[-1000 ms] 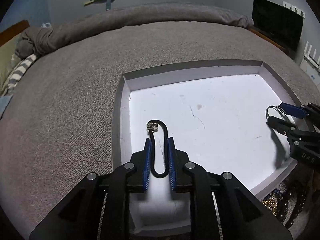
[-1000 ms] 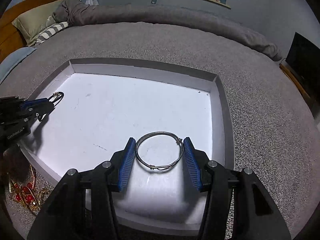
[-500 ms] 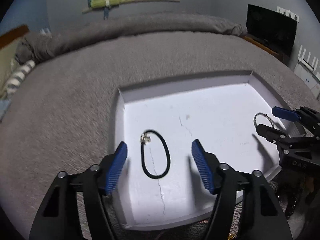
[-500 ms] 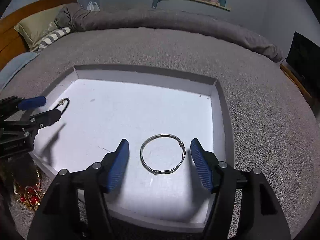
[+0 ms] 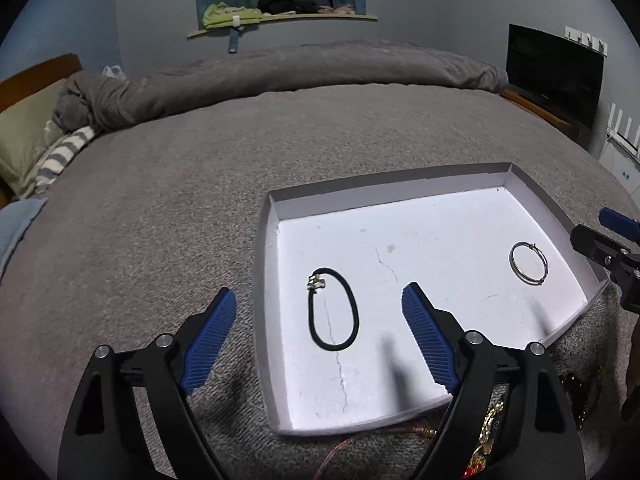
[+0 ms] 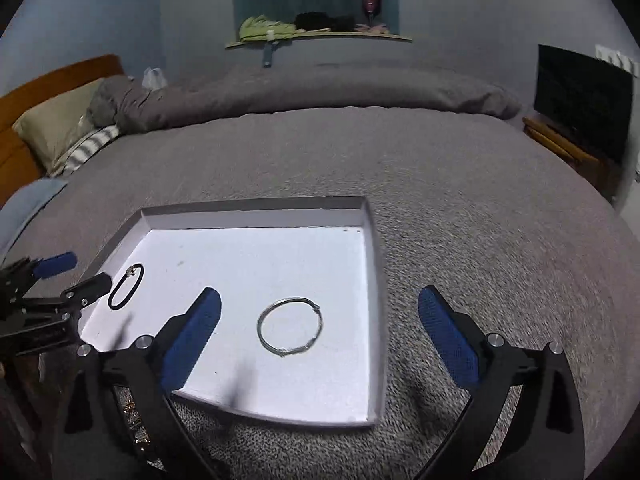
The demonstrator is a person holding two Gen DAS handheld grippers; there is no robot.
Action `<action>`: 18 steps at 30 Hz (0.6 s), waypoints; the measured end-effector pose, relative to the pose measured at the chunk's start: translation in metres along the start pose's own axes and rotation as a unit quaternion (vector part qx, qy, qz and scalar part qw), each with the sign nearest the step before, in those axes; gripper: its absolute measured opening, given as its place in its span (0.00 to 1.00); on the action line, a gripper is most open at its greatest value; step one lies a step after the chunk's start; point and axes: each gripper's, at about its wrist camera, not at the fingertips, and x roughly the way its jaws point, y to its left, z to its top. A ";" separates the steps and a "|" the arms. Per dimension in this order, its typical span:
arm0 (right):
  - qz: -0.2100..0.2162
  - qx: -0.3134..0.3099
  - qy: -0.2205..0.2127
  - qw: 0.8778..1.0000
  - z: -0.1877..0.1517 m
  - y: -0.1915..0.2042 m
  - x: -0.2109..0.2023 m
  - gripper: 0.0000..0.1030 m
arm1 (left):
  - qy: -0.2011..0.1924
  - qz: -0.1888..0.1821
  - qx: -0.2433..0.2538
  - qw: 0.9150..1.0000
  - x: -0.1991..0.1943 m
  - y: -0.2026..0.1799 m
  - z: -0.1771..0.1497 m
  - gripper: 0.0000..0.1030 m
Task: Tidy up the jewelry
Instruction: 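Withdraw both open tools from the tray back over the jewelry pile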
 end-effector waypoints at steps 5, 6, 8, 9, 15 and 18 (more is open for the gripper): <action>-0.018 -0.002 -0.007 1.000 -0.005 0.002 -0.012 0.95 | -0.007 0.005 -0.004 1.000 -0.012 0.002 -0.005 0.88; -0.016 -0.003 -0.014 1.000 -0.007 0.003 -0.015 0.95 | -0.009 0.005 -0.003 1.000 -0.015 0.002 -0.006 0.88; -0.010 -0.012 -0.021 1.000 -0.010 0.006 -0.021 0.95 | -0.014 0.010 -0.002 1.000 -0.020 0.001 -0.009 0.89; -0.010 -0.017 -0.020 1.000 -0.010 0.007 -0.023 0.95 | -0.017 0.012 -0.001 1.000 -0.024 0.002 -0.011 0.89; -0.012 -0.039 -0.018 0.999 -0.022 0.008 -0.032 0.95 | -0.030 0.006 -0.007 1.000 -0.043 0.007 -0.021 0.89; -0.016 -0.038 -0.026 0.999 -0.027 0.004 -0.041 0.95 | -0.038 0.007 -0.007 0.999 -0.052 0.008 -0.026 0.89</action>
